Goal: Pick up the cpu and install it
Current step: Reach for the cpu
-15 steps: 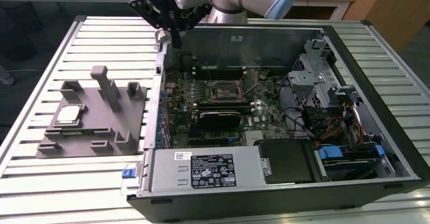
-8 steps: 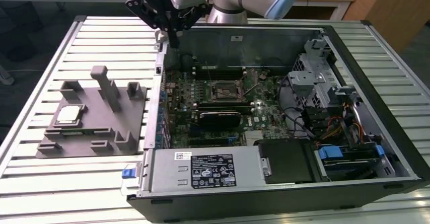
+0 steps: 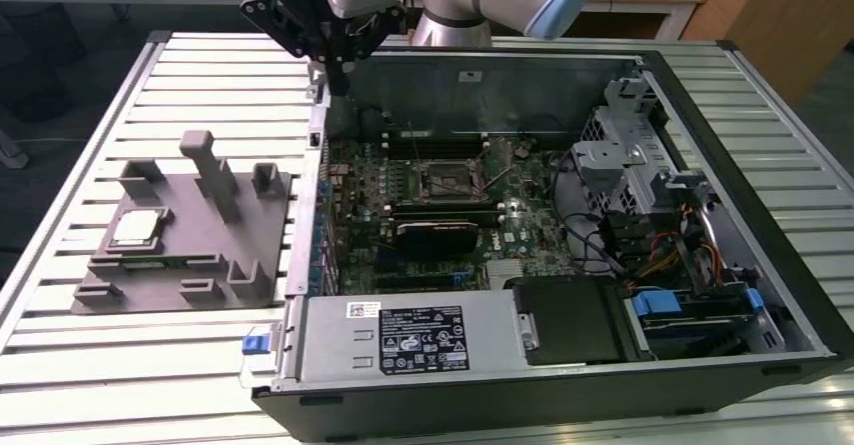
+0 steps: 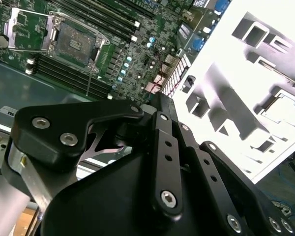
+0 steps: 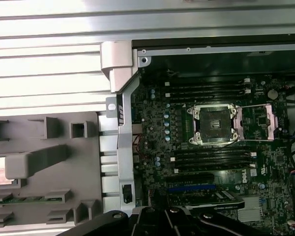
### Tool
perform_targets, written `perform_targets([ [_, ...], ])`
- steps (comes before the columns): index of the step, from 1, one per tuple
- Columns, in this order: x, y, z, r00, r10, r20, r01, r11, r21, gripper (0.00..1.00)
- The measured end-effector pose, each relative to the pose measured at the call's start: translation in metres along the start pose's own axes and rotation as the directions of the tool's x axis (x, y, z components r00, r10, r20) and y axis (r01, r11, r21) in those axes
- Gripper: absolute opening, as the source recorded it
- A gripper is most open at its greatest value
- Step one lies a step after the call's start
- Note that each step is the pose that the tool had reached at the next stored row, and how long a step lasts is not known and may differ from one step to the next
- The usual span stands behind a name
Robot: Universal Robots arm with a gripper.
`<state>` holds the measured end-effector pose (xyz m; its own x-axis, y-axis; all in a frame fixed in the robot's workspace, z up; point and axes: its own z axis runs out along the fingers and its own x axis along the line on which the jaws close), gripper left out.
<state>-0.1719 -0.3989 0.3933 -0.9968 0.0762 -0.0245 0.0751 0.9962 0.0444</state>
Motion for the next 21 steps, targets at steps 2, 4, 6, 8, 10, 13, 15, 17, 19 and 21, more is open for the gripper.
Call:
perform_targets([
  [2, 0.0018, -0.0001, -0.0001, 1.0, 0.0, 0.0, 0.0, 1.0, 0.0001, 0.11],
  [4, 0.0036, -0.0003, -0.0001, 1.0, 0.0, 0.0, 0.0, 1.0, 0.0, 0.11],
  [6, 0.0053, -0.0004, -0.0002, 1.0, 0.0, 0.0, 0.0, 1.0, 0.0001, 0.11],
  [8, 0.007, -0.0005, -0.0002, 1.0, 0.0, 0.0, 0.0, 1.0, 0.0, 0.11],
  [10, 0.0088, -0.0007, -0.0002, 1.0, 0.0, 0.0, 0.0, 1.0, 0.0, 0.11],
  [13, 0.0116, -0.0009, -0.0003, 1.0, 0.0, 0.0, 0.0, 1.0, 0.0, 0.11],
  [15, 0.0137, -0.001, -0.0004, 1.0, 0.0, 0.0, 0.0, 1.0, 0.0001, 0.11],
  [17, 0.0159, -0.0012, -0.0004, 1.0, 0.0, 0.0, 0.0, 1.0, 0.0, 0.11],
  [19, 0.0181, -0.0014, -0.0005, 1.0, 0.0, 0.0, 0.0, 1.0, 0.0, 0.11],
  [21, 0.0204, -0.0015, -0.0006, 1.0, 0.0, 0.0, 0.0, 1.0, 0.0001, 0.11],
])
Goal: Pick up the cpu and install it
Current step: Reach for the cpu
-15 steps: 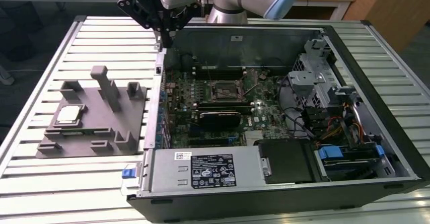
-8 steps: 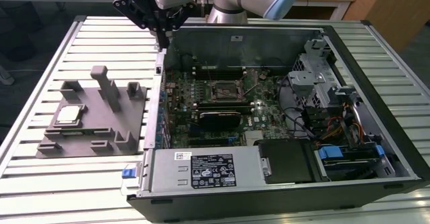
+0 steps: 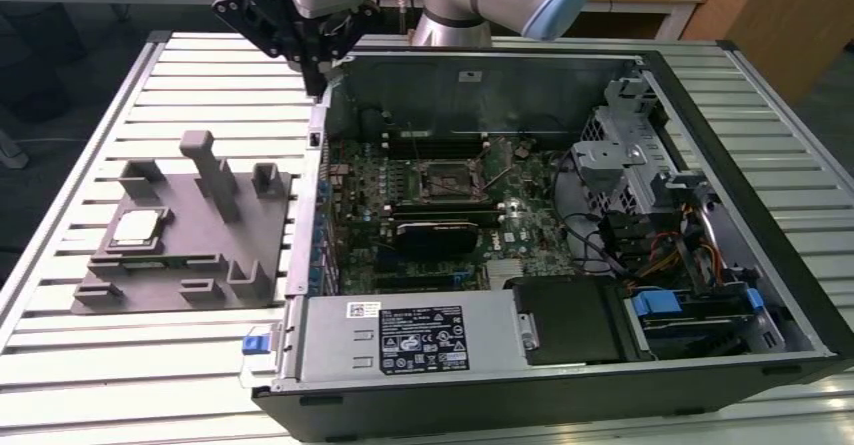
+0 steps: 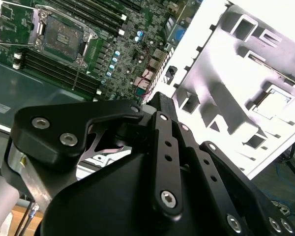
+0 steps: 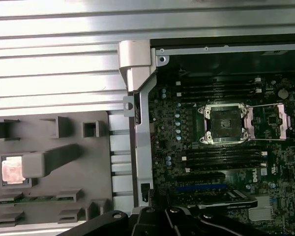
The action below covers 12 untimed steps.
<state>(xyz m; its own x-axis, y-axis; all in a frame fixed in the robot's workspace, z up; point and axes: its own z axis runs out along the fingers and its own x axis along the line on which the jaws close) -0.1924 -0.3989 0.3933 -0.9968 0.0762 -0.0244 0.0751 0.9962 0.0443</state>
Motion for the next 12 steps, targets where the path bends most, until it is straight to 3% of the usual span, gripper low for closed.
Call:
perform_targets([
  [12, 0.0134, -0.001, -0.0004, 1.0, 0.0, -0.0001, 0.0, 1.0, 0.0, 0.11],
])
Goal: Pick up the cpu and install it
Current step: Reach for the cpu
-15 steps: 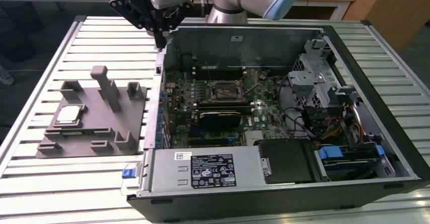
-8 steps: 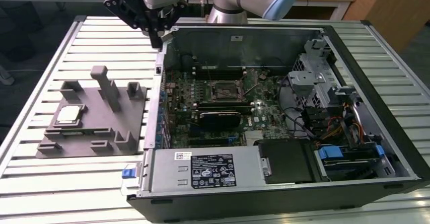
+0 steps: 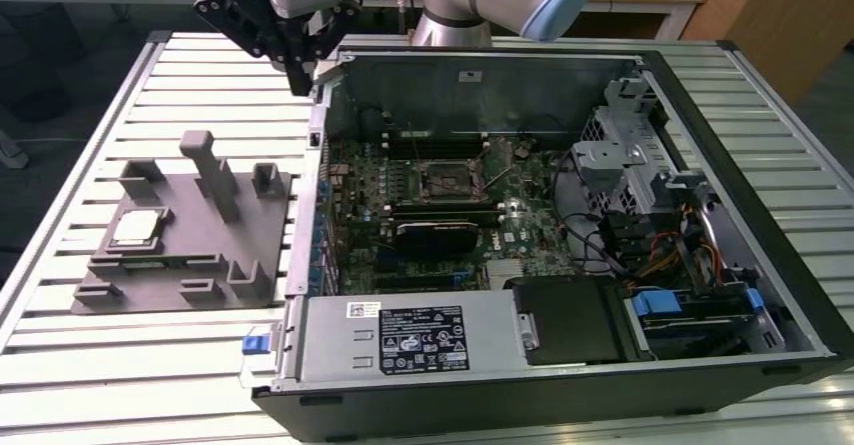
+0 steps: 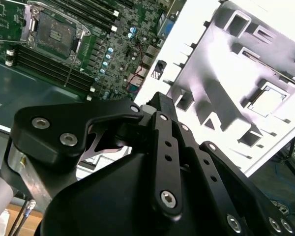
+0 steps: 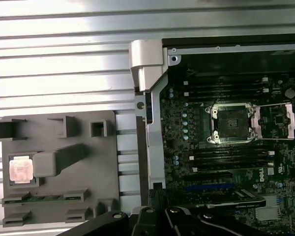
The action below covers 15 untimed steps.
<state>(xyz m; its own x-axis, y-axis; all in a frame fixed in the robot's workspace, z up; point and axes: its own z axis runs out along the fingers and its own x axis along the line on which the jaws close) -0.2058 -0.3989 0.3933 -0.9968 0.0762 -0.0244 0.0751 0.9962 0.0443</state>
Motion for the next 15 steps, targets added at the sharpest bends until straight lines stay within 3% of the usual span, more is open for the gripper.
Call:
perform_targets([
  [15, 0.0191, -0.0014, -0.0005, 1.0, 0.0, 0.0001, 0.0, 1.0, -0.0001, 0.11],
])
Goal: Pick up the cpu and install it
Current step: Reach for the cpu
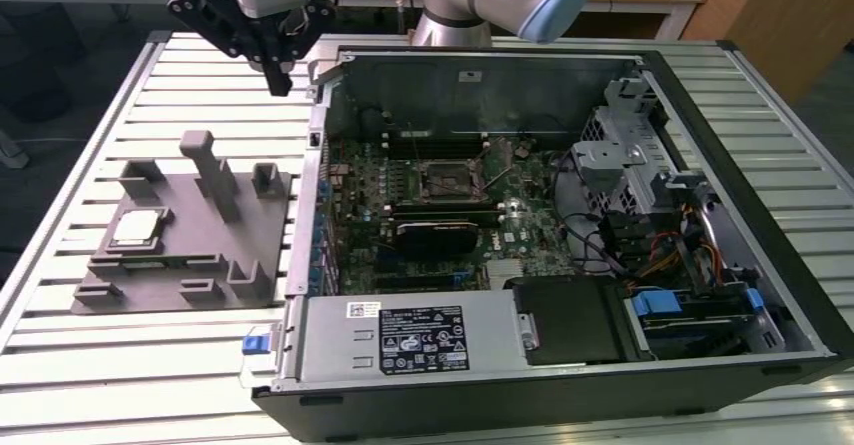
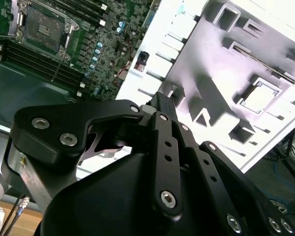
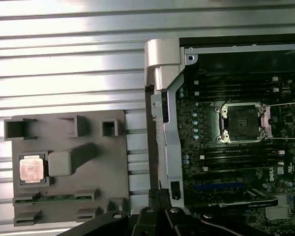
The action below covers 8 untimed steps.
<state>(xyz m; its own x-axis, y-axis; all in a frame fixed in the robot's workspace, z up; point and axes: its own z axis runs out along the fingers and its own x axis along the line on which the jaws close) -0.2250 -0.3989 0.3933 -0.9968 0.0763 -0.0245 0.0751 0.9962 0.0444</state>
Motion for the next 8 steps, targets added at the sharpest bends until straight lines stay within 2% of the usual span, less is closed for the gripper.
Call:
perform_targets([
  [8, 0.0116, -0.0009, -0.0003, 1.0, 0.0, 0.0, 0.0, 1.0, 0.0, 0.11],
])
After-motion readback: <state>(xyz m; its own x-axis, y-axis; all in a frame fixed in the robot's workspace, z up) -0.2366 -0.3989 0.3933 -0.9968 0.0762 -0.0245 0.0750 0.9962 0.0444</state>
